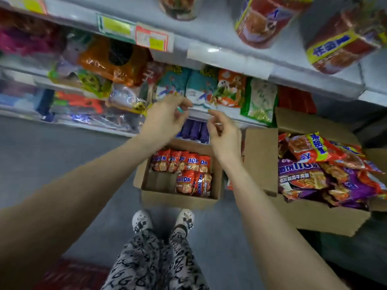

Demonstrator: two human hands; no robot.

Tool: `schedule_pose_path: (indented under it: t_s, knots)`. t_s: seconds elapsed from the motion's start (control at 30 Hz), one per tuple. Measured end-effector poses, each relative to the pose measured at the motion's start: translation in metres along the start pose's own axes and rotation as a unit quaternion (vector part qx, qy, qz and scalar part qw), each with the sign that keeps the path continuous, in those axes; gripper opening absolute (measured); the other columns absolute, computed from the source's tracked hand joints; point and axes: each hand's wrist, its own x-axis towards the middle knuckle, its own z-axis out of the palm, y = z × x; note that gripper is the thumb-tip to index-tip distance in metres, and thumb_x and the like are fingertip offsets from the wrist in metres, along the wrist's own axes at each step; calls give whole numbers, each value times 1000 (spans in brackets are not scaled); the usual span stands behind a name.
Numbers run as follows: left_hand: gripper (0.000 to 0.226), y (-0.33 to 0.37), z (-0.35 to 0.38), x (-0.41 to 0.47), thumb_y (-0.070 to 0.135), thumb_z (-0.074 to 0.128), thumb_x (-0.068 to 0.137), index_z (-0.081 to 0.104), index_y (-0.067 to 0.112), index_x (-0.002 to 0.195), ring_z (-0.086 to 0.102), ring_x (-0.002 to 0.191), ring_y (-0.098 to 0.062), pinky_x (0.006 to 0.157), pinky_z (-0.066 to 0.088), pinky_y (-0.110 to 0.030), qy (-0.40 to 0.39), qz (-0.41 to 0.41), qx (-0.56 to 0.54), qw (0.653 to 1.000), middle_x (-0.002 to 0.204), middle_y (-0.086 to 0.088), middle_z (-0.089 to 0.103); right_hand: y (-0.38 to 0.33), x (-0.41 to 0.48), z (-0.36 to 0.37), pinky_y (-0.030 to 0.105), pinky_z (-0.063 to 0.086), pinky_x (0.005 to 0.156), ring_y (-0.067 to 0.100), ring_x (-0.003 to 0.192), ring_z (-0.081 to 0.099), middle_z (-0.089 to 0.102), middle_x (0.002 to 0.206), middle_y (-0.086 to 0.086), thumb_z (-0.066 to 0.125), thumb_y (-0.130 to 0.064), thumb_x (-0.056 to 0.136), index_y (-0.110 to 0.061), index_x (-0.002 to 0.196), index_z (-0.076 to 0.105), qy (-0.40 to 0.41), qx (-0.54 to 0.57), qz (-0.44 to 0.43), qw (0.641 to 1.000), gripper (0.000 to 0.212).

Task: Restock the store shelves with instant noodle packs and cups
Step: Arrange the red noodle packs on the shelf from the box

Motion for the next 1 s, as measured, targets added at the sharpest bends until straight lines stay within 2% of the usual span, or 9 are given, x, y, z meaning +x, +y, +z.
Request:
schedule_pose_path:
  t_s: [0.2, 0.37, 0.43, 0.5, 0.57, 0.63, 0.73, 0.83, 1.0]
  knots:
    - [20, -58, 66, -38, 12, 65, 88, 69, 17, 107, 64, 85, -16, 77, 48, -27, -30, -78, -4, 997, 101, -1, 68, 84, -22, 48, 41, 56, 82, 13, 89, 65, 69, 100, -4, 63, -13, 94, -21, 123, 65, -65, -27, 70, 995, 31]
    - [24, -116, 126, -74, 33, 56, 82, 68, 30, 103, 66, 96, -22, 85, 53, -40, -57, -158, -1, 986, 103, 6, 70, 153, -46, 97, 37, 53, 87, 14, 92, 65, 71, 104, -2, 63, -17, 95, -21, 124, 65, -113, -36, 125, 985, 30]
    - [24, -141, 152, -90, 29, 60, 83, 69, 26, 106, 64, 91, -19, 79, 51, -32, -73, -193, -1, 978, 107, 2, 68, 181, -58, 119, 40, 54, 88, 15, 92, 66, 71, 104, -2, 64, -18, 94, -22, 124, 65, -138, -32, 146, 979, 31]
    - [23, -167, 180, -102, 19, 65, 87, 69, 21, 109, 58, 84, -10, 72, 38, -21, -85, -216, -8, 973, 108, -1, 66, 210, -68, 143, 40, 53, 91, 15, 99, 65, 70, 110, -2, 66, -15, 92, -21, 125, 65, -156, -37, 158, 974, 33]
    - [23, -192, 206, -113, 19, 66, 87, 69, 17, 110, 55, 83, -9, 71, 35, -18, -96, -229, -10, 969, 104, 2, 63, 238, -76, 164, 37, 51, 95, 19, 107, 64, 69, 119, 1, 68, -13, 90, -17, 125, 65, -169, -63, 157, 971, 35]
    - [22, -218, 231, -124, 20, 66, 87, 68, 16, 109, 58, 84, -11, 75, 44, -24, -114, -243, -12, 963, 99, 5, 60, 264, -84, 184, 36, 48, 97, 22, 113, 61, 65, 125, 5, 68, -14, 91, -15, 127, 64, -201, -91, 164, 962, 36]
    - [23, -250, 267, -139, 15, 68, 85, 68, 18, 108, 64, 85, -18, 79, 56, -42, -127, -269, -32, 954, 98, 6, 60, 303, -94, 212, 33, 46, 97, 26, 118, 57, 62, 128, 10, 68, -15, 92, -12, 129, 63, -243, -117, 171, 948, 38]
    - [26, -275, 297, -149, 12, 68, 85, 68, 18, 110, 65, 86, -17, 80, 56, -39, -137, -289, -26, 947, 98, 6, 60, 337, -99, 235, 34, 46, 98, 26, 119, 56, 63, 128, 9, 70, -14, 90, -11, 128, 64, -265, -120, 176, 940, 39]
    - [30, -315, 350, -161, 16, 66, 88, 67, 19, 118, 65, 98, -17, 86, 55, -36, -169, -329, -24, 929, 113, -1, 65, 394, -95, 268, 32, 43, 99, 27, 125, 50, 57, 134, 8, 71, -20, 90, -14, 131, 62, -270, -159, 208, 926, 42]
